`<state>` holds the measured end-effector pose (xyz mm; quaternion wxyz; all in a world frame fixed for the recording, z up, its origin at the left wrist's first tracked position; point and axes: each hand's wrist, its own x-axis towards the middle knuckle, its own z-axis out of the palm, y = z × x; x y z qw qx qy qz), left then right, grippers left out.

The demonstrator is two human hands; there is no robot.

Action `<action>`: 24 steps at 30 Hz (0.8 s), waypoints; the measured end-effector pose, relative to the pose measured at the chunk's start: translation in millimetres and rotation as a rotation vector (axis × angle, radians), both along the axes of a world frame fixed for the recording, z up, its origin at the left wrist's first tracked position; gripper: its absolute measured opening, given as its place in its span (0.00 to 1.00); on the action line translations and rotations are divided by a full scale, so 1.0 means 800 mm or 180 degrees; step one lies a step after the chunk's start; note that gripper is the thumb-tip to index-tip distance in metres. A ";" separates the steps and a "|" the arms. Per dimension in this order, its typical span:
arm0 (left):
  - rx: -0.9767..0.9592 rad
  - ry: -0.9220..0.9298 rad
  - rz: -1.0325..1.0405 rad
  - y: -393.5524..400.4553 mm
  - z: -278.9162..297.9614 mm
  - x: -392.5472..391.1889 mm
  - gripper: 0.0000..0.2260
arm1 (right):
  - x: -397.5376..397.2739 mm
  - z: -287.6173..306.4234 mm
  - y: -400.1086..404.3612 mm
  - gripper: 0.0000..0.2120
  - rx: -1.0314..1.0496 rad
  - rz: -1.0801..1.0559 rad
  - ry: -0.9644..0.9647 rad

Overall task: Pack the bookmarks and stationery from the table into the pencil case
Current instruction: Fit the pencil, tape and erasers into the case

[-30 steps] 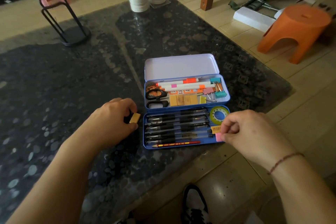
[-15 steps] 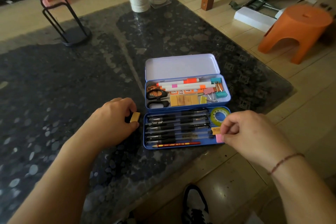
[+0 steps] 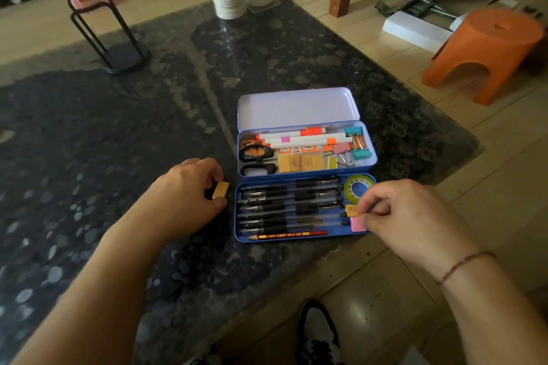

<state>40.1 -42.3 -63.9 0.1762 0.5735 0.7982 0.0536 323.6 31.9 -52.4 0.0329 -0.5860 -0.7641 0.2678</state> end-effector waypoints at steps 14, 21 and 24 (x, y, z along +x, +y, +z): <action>0.1298 -0.0586 0.0140 0.002 0.051 0.043 0.05 | -0.004 0.010 -0.006 0.11 0.0568 -0.0244 0.1305; 0.2220 -0.1692 -0.0675 0.008 0.066 0.149 0.13 | -0.023 0.024 -0.015 0.09 -0.1625 -0.0545 0.3883; 0.2301 -0.1743 -0.0655 0.010 0.057 0.143 0.15 | -0.012 0.027 -0.011 0.13 -0.1930 -0.0396 0.4166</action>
